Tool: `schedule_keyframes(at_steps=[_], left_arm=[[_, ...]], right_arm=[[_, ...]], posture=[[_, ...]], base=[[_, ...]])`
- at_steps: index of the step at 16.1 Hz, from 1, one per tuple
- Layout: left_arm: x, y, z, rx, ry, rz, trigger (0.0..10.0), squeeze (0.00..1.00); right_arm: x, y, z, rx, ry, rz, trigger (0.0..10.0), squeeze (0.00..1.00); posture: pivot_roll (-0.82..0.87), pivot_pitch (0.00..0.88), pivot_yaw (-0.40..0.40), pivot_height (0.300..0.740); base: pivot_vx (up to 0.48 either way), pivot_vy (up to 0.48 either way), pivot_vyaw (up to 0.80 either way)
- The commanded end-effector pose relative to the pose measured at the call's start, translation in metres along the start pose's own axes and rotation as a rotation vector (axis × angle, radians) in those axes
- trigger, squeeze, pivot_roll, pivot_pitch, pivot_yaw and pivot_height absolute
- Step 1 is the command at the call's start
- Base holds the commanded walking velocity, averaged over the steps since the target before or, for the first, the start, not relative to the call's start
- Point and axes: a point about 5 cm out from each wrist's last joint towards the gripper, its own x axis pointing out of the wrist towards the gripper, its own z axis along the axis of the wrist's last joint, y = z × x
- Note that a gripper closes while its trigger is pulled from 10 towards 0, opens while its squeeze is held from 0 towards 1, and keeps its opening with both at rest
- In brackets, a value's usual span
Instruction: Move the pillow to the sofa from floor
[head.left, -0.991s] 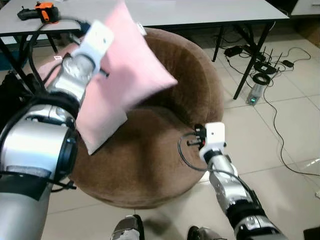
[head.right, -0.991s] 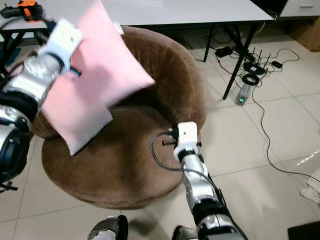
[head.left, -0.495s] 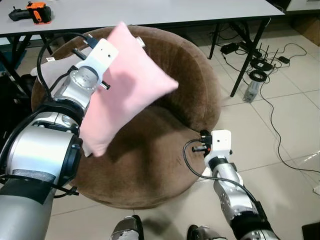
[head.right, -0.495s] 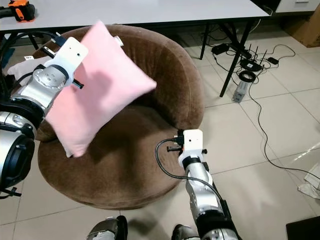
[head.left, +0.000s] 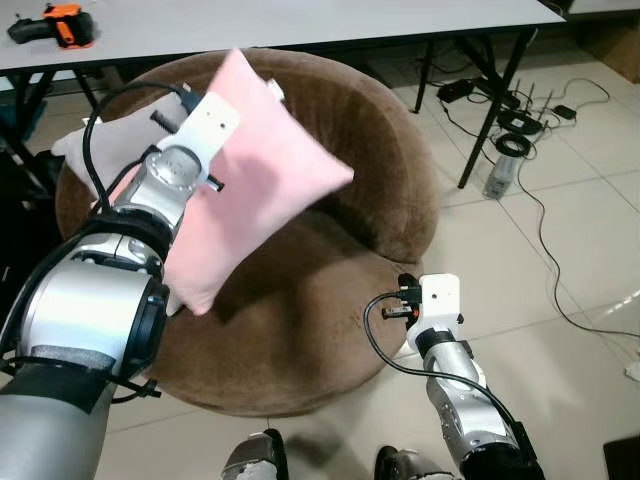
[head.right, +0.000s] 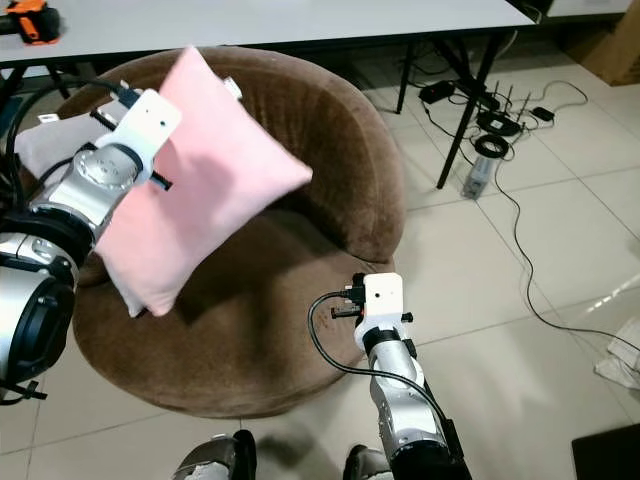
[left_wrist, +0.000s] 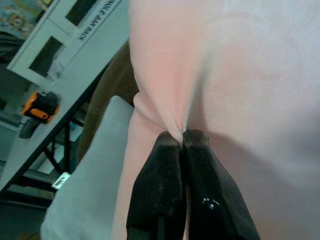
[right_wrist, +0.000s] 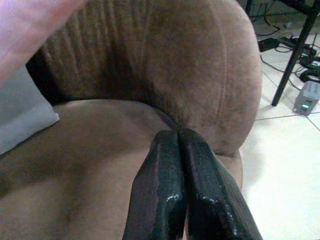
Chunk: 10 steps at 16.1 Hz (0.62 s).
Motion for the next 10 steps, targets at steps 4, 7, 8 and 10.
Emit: schedule_keyframes(at_steps=[4, 7, 8, 10], left_arm=[[0.0000, 0.0010, 0.0016, -0.023, -0.010, -0.008, 0.0, 0.00], [0.0000, 0.0012, 0.0023, -0.005, -0.010, -0.011, 0.0, 0.00], [0.0001, 0.0019, 0.0037, 0.010, -0.013, -0.005, 0.0, 0.00], [0.0001, 0.0024, 0.0042, 0.018, -0.014, -0.003, 9.8, 0.00]], right_arm=[[-0.0064, 0.0024, -0.0037, 0.002, 0.027, -0.002, 10.0, 0.00], [-0.0062, 0.0038, -0.0037, 0.007, 0.036, -0.003, 10.0, 0.00], [-0.0055, 0.0042, -0.0035, 0.010, 0.039, -0.004, 10.0, 0.00], [-0.0054, 0.0046, -0.0033, 0.012, 0.042, -0.005, 10.0, 0.00]], posture=[[-0.18, 0.159, 0.078, 0.740], [-0.18, 0.158, 0.084, 0.740], [-0.18, 0.157, 0.087, 0.740], [-0.18, 0.159, 0.089, 0.740]], base=[[0.000, 0.000, 0.00], [0.000, 0.000, 0.00], [0.000, 0.000, 0.00], [0.000, 0.000, 0.00]])
